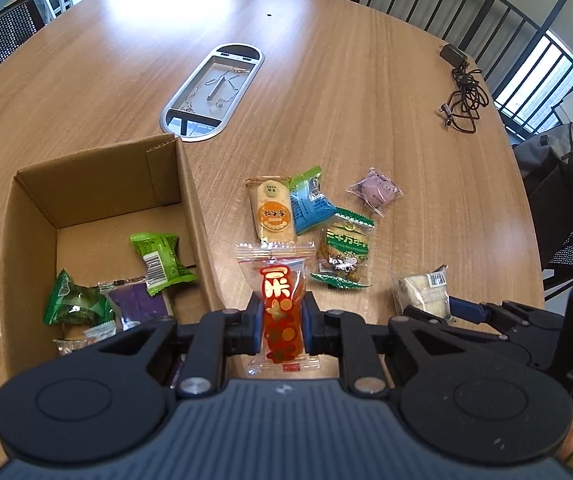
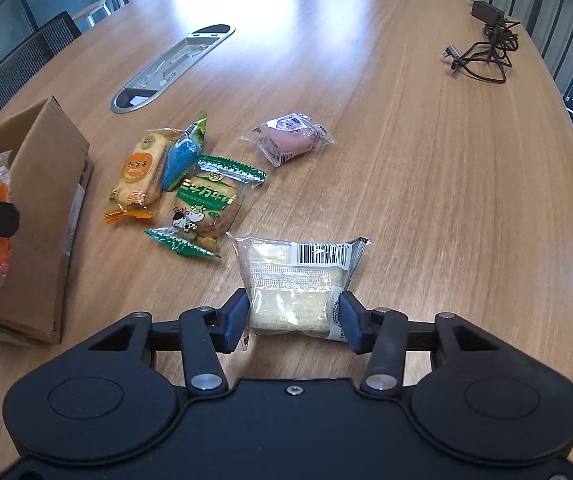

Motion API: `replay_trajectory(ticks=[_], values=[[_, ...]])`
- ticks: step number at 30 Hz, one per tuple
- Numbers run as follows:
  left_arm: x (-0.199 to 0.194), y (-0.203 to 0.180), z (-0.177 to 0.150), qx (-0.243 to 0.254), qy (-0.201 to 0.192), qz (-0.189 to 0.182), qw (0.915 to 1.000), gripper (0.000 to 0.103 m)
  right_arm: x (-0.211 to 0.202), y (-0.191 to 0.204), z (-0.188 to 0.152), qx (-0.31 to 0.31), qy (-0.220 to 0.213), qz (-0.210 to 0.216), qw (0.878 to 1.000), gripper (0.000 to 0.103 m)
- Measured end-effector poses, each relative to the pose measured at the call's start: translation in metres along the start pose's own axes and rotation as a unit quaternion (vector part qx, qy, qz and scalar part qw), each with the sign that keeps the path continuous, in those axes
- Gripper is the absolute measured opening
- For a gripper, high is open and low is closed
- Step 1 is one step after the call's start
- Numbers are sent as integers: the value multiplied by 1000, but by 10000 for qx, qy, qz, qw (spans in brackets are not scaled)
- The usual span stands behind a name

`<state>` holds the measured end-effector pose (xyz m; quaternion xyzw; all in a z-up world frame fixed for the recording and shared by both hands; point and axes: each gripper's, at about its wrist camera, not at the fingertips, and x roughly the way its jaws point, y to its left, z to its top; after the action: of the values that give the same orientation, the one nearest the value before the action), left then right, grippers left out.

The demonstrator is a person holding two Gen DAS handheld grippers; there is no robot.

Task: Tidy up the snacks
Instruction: 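Grasp the white bread packet with the right gripper while the left holds its packet, then carry both packets over the box and open both grippers inside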

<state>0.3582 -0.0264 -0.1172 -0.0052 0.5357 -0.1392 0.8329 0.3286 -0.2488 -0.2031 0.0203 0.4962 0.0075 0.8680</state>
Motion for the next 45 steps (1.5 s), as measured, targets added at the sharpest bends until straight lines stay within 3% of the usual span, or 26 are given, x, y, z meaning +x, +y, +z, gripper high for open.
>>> replay_trajectory(ticks=[20, 45], values=[[-47, -8, -34, 42, -413, -32, 9991, 18, -83, 15, -20, 202, -725, 231, 9969, 47], [-83, 71, -58, -915, -698, 380, 9926, 18, -103, 87, 1, -437, -1076, 784, 9901, 47]])
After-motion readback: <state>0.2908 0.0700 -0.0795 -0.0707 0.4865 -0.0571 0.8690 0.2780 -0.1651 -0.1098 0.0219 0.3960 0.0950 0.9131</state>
